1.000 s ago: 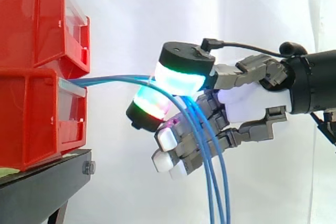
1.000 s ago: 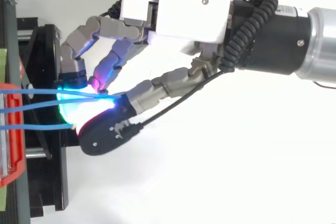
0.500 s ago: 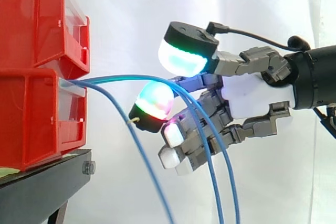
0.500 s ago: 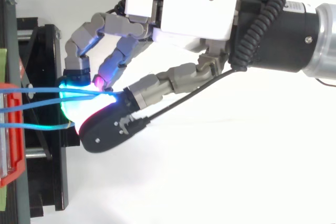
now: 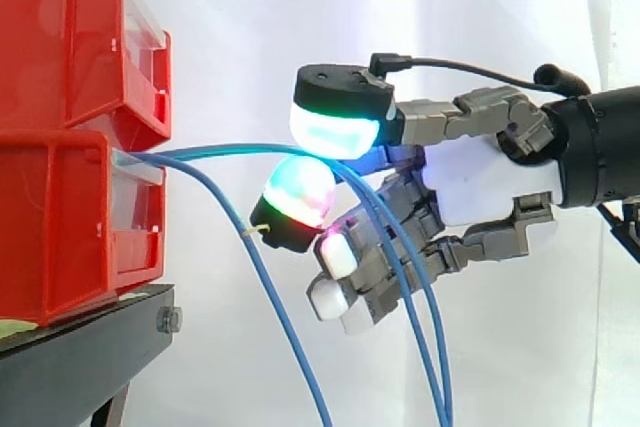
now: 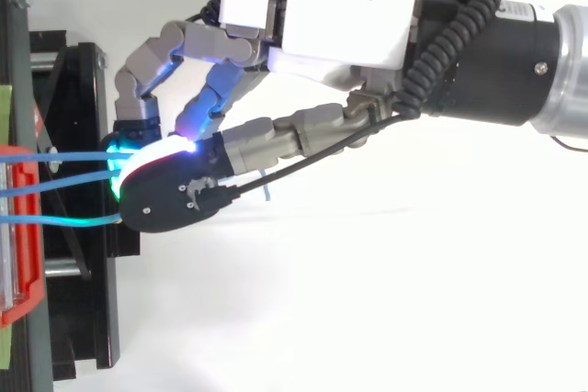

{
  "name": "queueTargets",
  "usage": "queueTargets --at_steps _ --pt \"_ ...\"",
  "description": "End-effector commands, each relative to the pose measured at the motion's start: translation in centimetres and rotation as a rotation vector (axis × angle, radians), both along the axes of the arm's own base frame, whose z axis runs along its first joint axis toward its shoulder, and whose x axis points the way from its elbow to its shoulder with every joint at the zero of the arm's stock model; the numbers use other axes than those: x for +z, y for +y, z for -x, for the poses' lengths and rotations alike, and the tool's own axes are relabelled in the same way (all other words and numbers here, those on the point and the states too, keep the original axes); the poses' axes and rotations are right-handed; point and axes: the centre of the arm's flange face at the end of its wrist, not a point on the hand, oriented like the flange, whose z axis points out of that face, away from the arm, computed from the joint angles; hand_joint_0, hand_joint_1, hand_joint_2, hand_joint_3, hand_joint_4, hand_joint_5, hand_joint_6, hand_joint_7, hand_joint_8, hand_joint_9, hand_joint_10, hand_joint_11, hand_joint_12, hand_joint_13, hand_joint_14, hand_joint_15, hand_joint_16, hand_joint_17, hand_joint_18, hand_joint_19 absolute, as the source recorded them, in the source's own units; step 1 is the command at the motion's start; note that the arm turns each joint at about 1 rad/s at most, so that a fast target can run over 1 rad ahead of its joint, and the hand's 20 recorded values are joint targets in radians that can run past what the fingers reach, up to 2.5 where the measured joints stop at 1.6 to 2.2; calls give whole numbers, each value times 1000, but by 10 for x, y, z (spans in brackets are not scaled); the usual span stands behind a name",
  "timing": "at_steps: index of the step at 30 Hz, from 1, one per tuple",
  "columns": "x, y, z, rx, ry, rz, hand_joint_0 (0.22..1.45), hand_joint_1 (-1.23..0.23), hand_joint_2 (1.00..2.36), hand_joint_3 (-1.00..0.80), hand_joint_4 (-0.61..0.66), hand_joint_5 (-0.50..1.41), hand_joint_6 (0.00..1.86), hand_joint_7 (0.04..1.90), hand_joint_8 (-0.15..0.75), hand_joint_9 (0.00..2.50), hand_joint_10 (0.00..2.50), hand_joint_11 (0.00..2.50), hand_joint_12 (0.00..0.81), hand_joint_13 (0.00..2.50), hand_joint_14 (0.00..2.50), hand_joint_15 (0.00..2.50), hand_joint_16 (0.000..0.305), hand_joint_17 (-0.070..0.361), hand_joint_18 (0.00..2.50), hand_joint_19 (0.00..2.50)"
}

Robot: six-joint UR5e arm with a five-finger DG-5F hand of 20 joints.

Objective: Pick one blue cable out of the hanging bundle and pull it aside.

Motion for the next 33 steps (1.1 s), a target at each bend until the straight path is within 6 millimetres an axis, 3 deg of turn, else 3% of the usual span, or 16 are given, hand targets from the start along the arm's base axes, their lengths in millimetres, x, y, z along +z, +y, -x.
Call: queueTargets --at_steps 1,7,10,18,21,22,23,24,26,29,33 --pt "3 0 1 0 -4 0 600 -747 1011 -64 -13 -108 937 915 287 1011 15 494 297 847 17 436 50 112 685 399" --pt "9 -3 3 -3 -1 1 665 -824 1018 -98 -118 -136 959 987 235 930 17 515 256 785 18 445 41 93 616 413" --pt "9 -3 4 -3 5 2 725 -857 1021 -168 -151 -142 959 1126 215 916 17 517 244 771 20 437 40 89 602 398" --pt "6 -4 5 -3 13 2 807 -884 1000 -498 -207 -145 973 1136 185 913 17 500 226 768 18 411 37 83 615 374" --pt "8 -4 5 -3 10 2 766 -898 1000 -500 -186 -142 972 1124 187 917 19 506 226 782 18 415 37 83 642 349" --pt "8 -4 5 -3 10 2 736 -896 1000 -500 -125 -133 963 1079 189 930 17 501 225 785 18 416 37 82 641 365" --pt "8 -4 5 -3 12 2 660 -868 1000 -500 -83 -124 963 872 197 942 19 504 226 788 18 427 36 82 636 380" --pt "8 -4 5 -3 12 4 617 -846 1000 -500 -46 -119 951 853 195 946 17 508 230 788 18 434 37 82 632 391" --pt "7 -5 6 -5 15 4 521 -770 1000 -500 -12 -114 935 842 220 968 16 507 252 805 19 429 40 90 643 412" --pt "7 -4 6 -3 16 4 488 -731 1000 -500 7 -112 915 860 241 990 16 496 268 819 17 434 44 98 657 425" --pt "7 -4 5 -3 16 4 469 -577 1000 -500 20 -108 893 881 259 1028 18 476 278 844 17 443 47 107 677 441"
